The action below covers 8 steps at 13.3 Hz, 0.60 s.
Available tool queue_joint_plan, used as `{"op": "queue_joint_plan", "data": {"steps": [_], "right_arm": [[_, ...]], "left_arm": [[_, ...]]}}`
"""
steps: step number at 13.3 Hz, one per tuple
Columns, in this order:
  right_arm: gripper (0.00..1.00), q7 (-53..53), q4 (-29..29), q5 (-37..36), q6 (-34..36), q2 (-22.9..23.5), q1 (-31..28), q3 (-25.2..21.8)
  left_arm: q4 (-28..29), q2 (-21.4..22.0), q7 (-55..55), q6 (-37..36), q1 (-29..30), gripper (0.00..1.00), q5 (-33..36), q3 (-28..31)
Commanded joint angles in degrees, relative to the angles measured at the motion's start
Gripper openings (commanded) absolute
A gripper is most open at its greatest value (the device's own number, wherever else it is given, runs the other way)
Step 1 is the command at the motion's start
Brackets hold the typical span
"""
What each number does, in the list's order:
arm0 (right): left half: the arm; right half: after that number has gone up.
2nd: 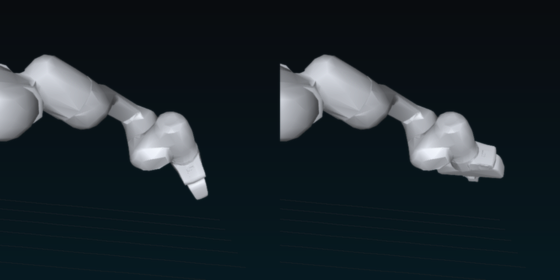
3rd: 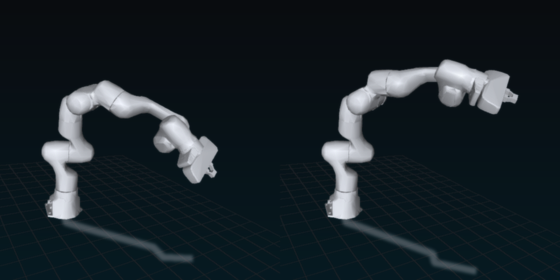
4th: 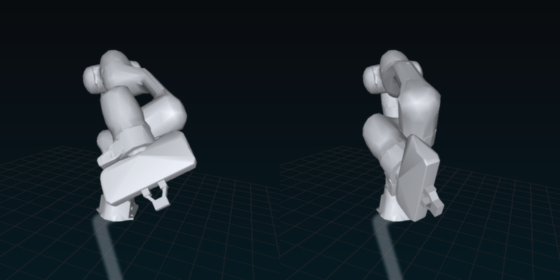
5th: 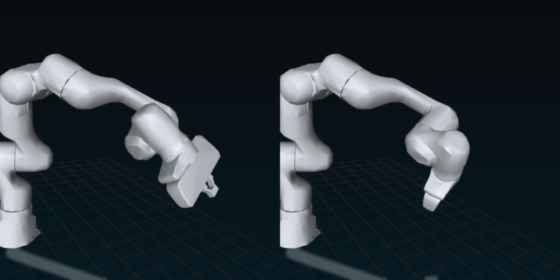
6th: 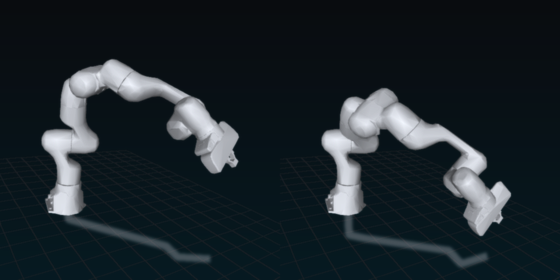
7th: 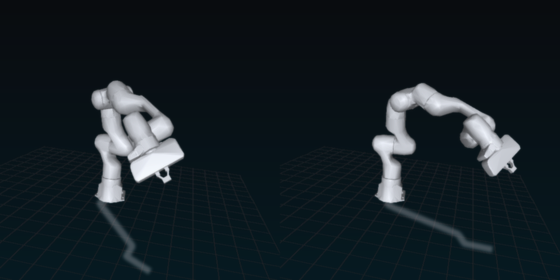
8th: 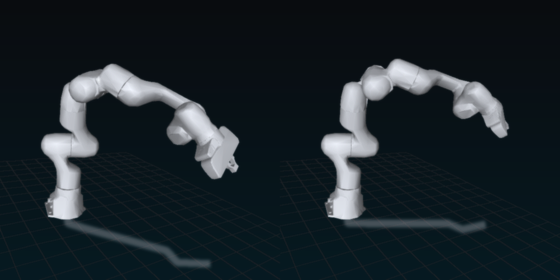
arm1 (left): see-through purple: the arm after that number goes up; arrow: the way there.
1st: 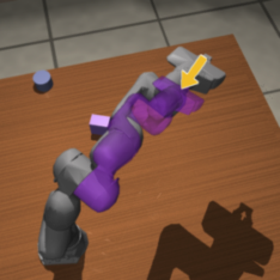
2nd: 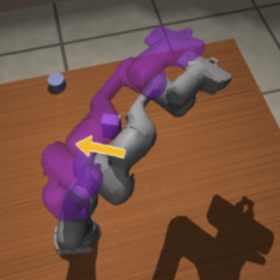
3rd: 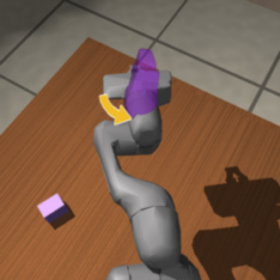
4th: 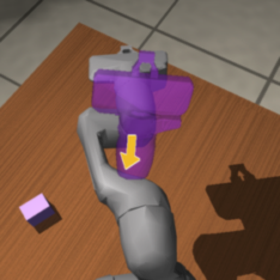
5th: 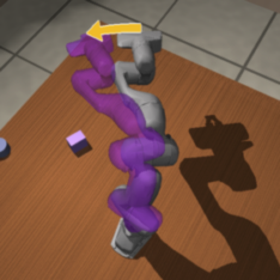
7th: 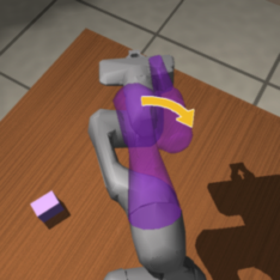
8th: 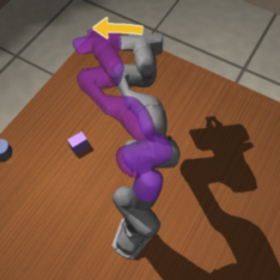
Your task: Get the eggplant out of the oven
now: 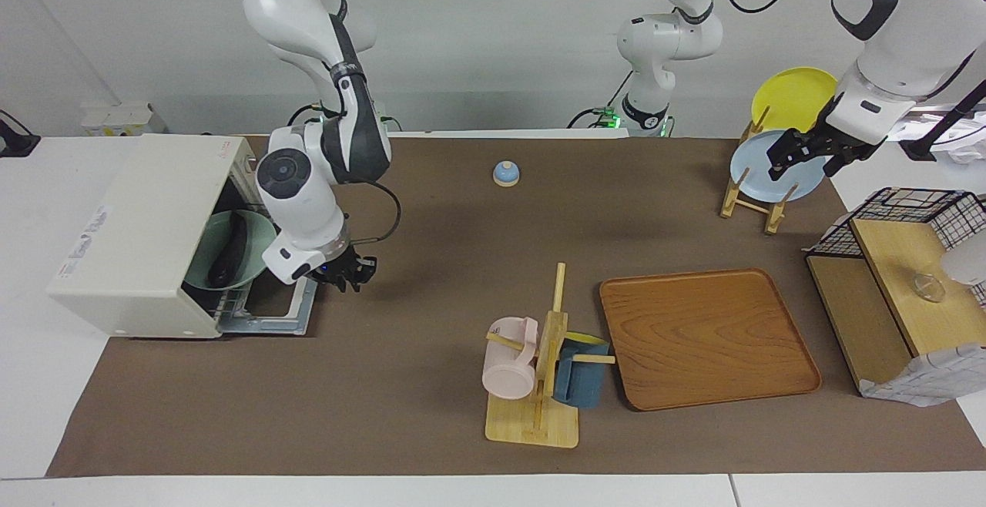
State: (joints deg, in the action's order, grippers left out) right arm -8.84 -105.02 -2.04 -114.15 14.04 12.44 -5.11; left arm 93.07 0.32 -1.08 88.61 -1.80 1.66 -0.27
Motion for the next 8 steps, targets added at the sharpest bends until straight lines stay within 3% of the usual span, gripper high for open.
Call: {"op": "queue_joint_plan", "data": {"steps": [1, 4, 8], "right_arm": [[0.58, -2.1, -1.7, -5.1, 4.7, -3.2, -3.8, 0.5], [0.58, -2.1, -4.1, -5.8, 4.5, -4.2, -7.8, 0.6], [0.55, -1.8, -8.9, -8.0, 1.2, -5.9, -8.5, 0.6]], "left_arm": [[-0.3, 0.0, 0.3, -1.3, 0.0, 1.00, 0.1, 0.2], [-0.1, 0.1, 0.2, -1.7, 0.0, 1.00, 0.1, 0.2], [1.3, 0.9, 0.2, -2.2, 0.0, 1.00, 0.1, 0.2]]}}
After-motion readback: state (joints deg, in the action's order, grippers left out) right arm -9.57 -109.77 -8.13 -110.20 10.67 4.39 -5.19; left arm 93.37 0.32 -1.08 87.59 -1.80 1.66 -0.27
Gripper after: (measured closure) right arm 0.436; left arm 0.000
